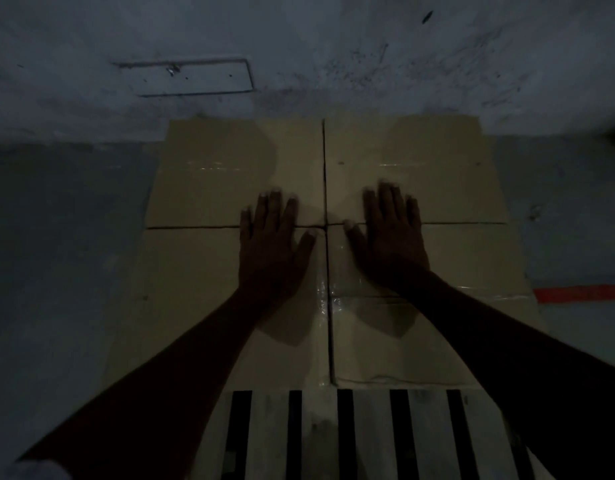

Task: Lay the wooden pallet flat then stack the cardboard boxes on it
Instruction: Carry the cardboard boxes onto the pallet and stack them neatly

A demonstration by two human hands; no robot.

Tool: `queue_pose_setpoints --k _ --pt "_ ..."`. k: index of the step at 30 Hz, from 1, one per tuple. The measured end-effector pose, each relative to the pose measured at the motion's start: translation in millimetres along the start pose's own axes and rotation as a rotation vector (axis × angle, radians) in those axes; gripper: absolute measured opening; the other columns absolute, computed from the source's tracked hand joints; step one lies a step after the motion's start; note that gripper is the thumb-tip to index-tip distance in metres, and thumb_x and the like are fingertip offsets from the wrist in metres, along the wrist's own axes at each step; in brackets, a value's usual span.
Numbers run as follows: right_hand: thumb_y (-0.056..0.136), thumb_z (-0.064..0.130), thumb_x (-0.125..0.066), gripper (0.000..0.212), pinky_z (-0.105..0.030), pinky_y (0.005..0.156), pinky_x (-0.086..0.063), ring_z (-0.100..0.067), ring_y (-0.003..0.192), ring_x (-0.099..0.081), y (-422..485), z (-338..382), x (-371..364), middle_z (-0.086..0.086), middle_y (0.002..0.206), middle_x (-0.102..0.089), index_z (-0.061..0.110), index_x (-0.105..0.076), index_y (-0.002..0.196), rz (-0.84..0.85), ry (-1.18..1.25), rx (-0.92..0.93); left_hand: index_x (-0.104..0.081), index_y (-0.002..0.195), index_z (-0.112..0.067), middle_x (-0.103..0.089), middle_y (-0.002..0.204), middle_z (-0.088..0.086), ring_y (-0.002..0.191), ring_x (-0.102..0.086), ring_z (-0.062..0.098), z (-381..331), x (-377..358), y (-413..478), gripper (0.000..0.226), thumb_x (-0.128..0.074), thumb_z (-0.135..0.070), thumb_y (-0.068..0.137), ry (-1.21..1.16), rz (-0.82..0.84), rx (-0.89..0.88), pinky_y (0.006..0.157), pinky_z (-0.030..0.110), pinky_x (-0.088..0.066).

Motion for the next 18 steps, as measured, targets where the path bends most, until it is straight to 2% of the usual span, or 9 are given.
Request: queue_pose_setpoints --k 3,7,9,14,16,18 --pt "0.099 0.064 -0.018 0.080 -0.052 0.125 -0.001 -0.031 0.156 -0.004 1 1 5 -0.019 0.167 -0.011 0.012 -0.022 0.159 0.046 -0.018 -0.011 -0.025 0.160 -0.021 -0.015 0.169 0.010 0.157 -0.008 0.028 0 3 0 0.075 -0.020 -0.065 0.100 -0.001 0.014 -0.012 0.126 0.054 -0.008" --pt "0.099 0.066 -0.011 0.082 -0.050 0.124 0.008 -0.030 0.155 0.012 -5 1 5 -0.017 0.168 0.008 0.012 -0.004 0.161 0.182 0.017 -0.036 -0.019 0.162 -0.020 -0.010 0.170 0.012 0.157 -0.006 0.032 4 6 6 0.087 -0.010 -0.074 0.094 -0.003 0.120 -0.028 0.125 0.058 -0.008" --pt "0.099 0.064 -0.011 0.083 -0.050 0.124 0.008 -0.033 0.154 0.013 -17 4 6 -0.020 0.167 0.009 0.011 -0.001 0.161 0.184 0.024 -0.024 -0.018 0.162 -0.018 -0.011 0.169 0.013 0.157 -0.007 0.032 6 10 0 0.090 -0.006 -0.075 0.094 0.005 0.132 -0.055 0.124 0.059 -0.009" --pt "0.098 0.065 -0.006 0.085 -0.049 0.124 0.008 -0.034 0.154 0.009 -72 10 10 -0.021 0.167 0.006 0.007 -0.003 0.160 0.138 0.082 -0.034 -0.007 0.163 -0.015 0.001 0.170 0.008 0.157 0.007 0.023 -5 17 -62 0.077 -0.019 -0.062 0.103 -0.038 0.100 0.020 0.127 0.049 0.002" --pt "0.098 0.066 -0.003 0.085 -0.048 0.124 0.010 -0.033 0.154 0.012 -96 15 11 -0.020 0.167 0.009 0.008 -0.002 0.161 0.151 0.091 -0.026 -0.008 0.162 -0.014 0.001 0.170 0.009 0.157 0.008 0.023 -9 17 -81 0.076 -0.020 -0.061 0.103 -0.025 0.098 0.043 0.127 0.048 0.003" --pt "0.102 0.061 -0.010 0.079 -0.048 0.124 0.009 -0.032 0.154 0.014 -115 19 10 -0.018 0.167 0.010 0.010 -0.002 0.161 0.161 0.082 -0.028 -0.010 0.162 -0.014 0.000 0.171 0.010 0.158 0.007 0.023 -13 16 -93 0.076 -0.022 -0.061 0.103 -0.034 0.096 0.040 0.127 0.047 0.003"
Point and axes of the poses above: each hand's wrist, its own y-axis towards the middle knuckle, its own x-axis out of the back of the hand, z = x × y, the point moved 3 cm from there along y, towards the middle knuckle
